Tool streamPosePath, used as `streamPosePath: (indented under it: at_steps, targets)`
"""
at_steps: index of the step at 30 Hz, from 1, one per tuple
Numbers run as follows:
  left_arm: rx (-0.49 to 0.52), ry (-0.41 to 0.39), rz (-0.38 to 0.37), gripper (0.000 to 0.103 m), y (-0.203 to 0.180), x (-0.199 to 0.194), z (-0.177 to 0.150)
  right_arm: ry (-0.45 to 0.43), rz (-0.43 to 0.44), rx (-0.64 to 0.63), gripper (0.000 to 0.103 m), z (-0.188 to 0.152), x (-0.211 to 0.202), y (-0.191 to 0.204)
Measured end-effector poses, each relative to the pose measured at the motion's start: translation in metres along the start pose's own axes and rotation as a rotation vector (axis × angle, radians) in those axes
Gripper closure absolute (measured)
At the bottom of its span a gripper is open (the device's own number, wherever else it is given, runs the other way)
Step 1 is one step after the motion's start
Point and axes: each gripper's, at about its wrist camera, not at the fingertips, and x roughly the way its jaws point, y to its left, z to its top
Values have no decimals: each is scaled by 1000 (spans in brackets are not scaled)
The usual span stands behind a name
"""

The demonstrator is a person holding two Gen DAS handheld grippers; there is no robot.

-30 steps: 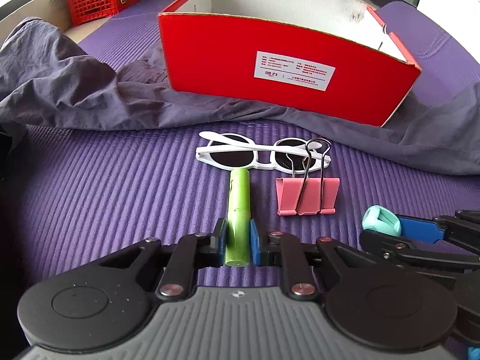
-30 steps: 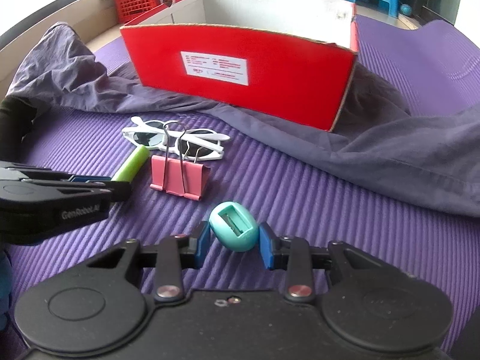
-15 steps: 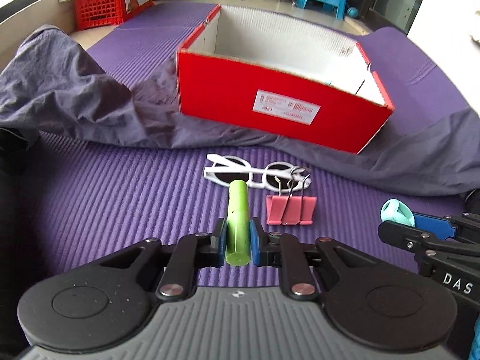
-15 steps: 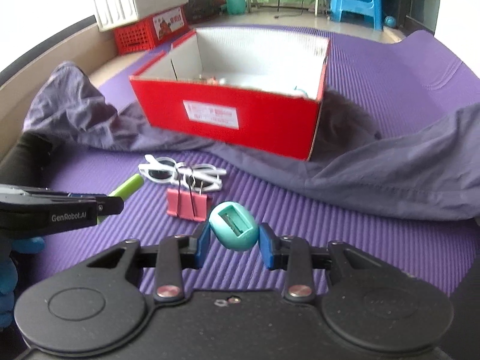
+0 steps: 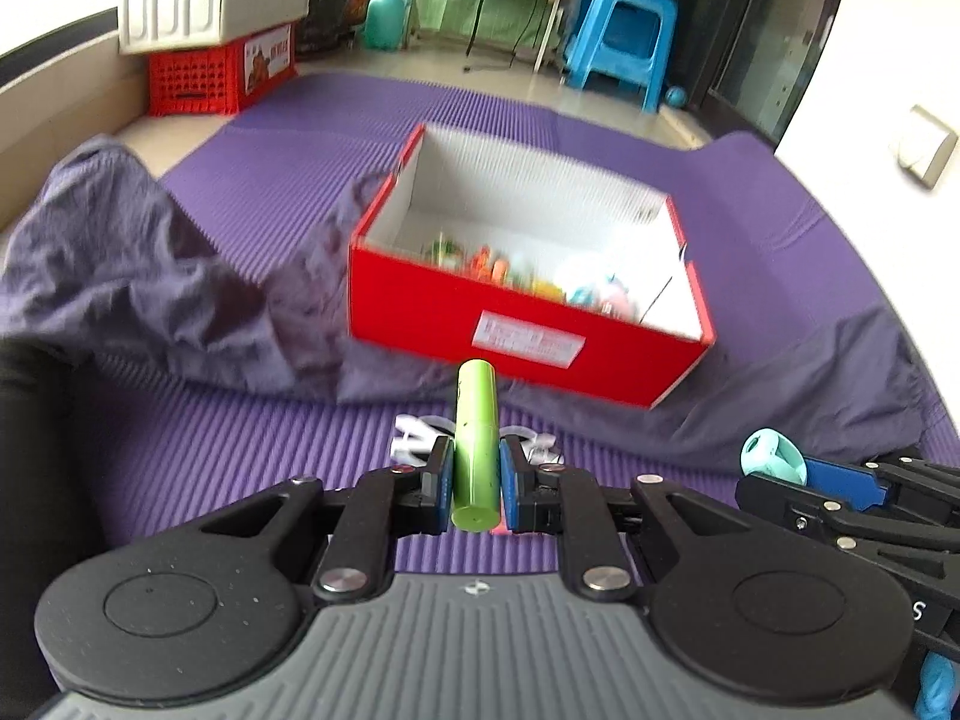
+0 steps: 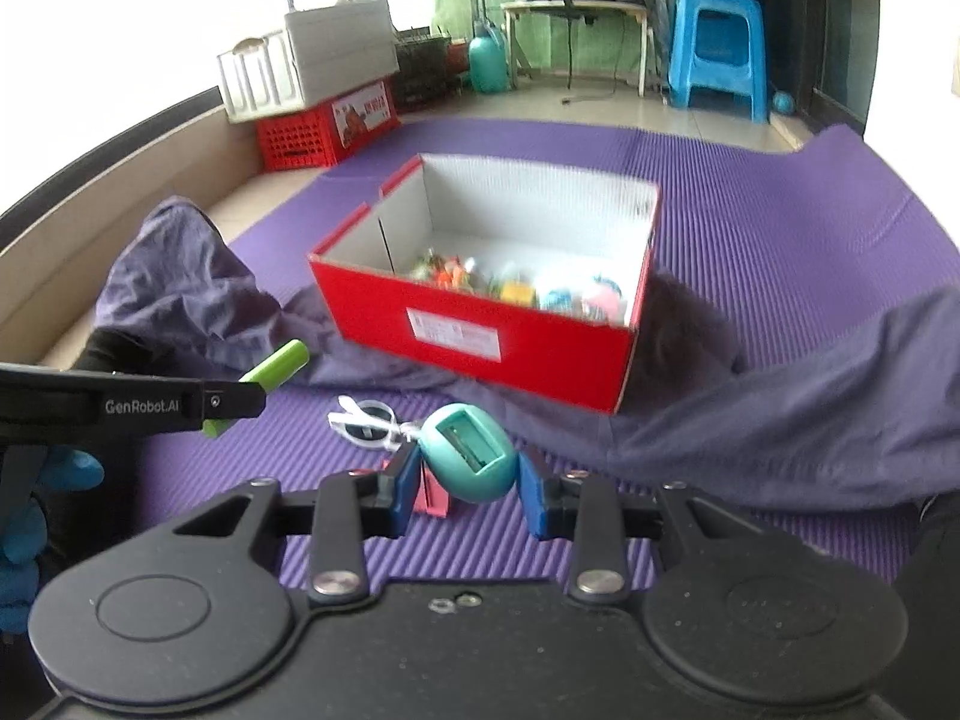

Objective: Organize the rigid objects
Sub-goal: 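Carry the highlighter and sharpener with both tools into the red box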

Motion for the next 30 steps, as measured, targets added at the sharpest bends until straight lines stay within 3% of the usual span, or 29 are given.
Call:
streamPosePath:
  at_steps: [10,21,30]
  targets:
    - [67,-102,9,87,-12,-7,52,-89,-32,-53,69,49,-4,-3]
    - [128,-83,17,87,-21,39,100,-76,-92,-56,69,88,44,-20]
    - [164,-42,60,87,-17,100,133,-9,-148,-61,69,106,105,-38]
